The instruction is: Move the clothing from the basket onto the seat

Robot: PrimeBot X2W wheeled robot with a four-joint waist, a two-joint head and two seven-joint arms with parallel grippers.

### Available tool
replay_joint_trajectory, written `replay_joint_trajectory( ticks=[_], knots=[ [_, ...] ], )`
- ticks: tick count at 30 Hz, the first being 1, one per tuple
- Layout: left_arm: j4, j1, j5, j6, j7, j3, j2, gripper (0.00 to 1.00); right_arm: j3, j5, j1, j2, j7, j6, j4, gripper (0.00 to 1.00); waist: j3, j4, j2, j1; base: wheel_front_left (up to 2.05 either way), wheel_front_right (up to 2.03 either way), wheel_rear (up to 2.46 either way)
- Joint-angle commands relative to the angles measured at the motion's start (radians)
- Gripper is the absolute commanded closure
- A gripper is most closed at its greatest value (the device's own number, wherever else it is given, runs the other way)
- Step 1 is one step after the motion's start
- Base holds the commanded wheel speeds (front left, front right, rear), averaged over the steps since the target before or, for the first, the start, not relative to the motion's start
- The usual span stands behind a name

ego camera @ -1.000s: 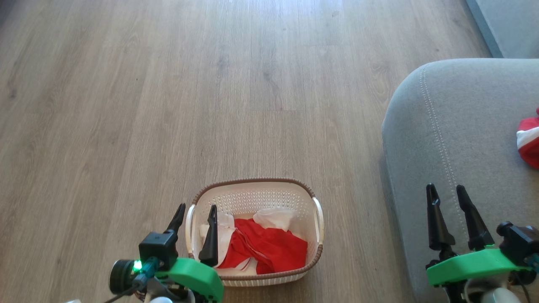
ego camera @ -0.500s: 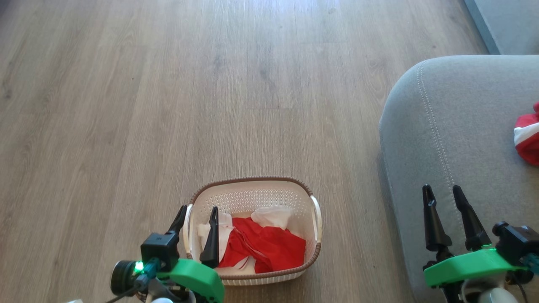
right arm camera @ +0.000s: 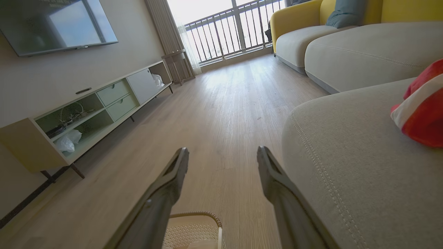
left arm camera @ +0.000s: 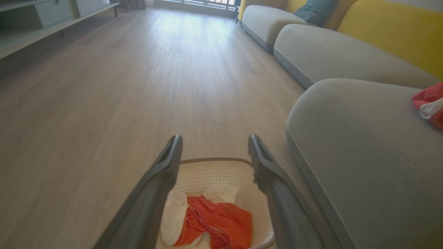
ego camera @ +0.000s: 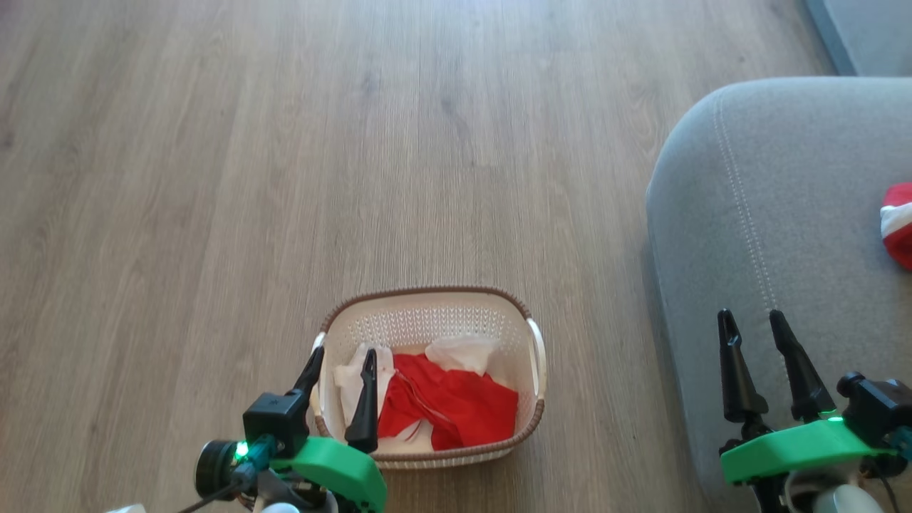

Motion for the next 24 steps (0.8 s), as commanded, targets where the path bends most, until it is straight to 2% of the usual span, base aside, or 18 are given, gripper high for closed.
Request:
replay_joint_trajectory(
  ticks=[1, 6, 10, 15, 20, 24],
  knots=[
    [-0.037, -0.042, -0.007, 0.007, -0.005, 0.025, -0.003, 0.00, 0.016, -0.006, -0.043, -0.028, -0.006, 0.000, -0.035, 0.00, 0.015, -0.001, -0.0001, 0.0000, 0.00, 0.00, 0.00],
    [-0.037, -0.072, -0.015, 0.006, -0.005, 0.015, -0.003, 0.00, 0.014, -0.012, -0.071, -0.043, -0.006, 0.000, -0.035, 0.00, 0.097, -0.015, -0.0001, 0.0000, 0.00, 0.00, 0.00],
    [-0.014, -0.124, -0.010, -0.007, -0.005, -0.007, -0.003, 0.00, 0.006, -0.023, -0.113, -0.057, -0.006, 0.000, -0.032, 0.00, 0.209, -0.041, -0.0001, 0.0000, 0.00, 0.00, 0.00],
    [0.055, -0.228, 0.055, -0.018, -0.005, -0.048, -0.003, 0.00, -0.004, -0.016, -0.175, -0.070, -0.006, 0.000, -0.043, 0.00, 0.371, -0.094, -0.0001, 0.0000, 0.00, 0.00, 0.00],
    [0.184, -0.361, 0.143, -0.019, -0.005, -0.071, -0.003, 0.00, -0.017, -0.001, -0.238, -0.059, -0.006, 0.000, -0.065, 0.00, 0.539, -0.167, -0.0001, 0.0000, 0.00, 0.00, 0.00],
    [0.358, -0.485, 0.240, -0.045, -0.005, -0.098, 0.020, 0.00, 0.012, 0.004, -0.271, -0.041, -0.006, 0.000, -0.068, 0.00, 0.644, -0.229, -0.0001, 0.0000, 0.00, 0.00, 0.00]
  ],
)
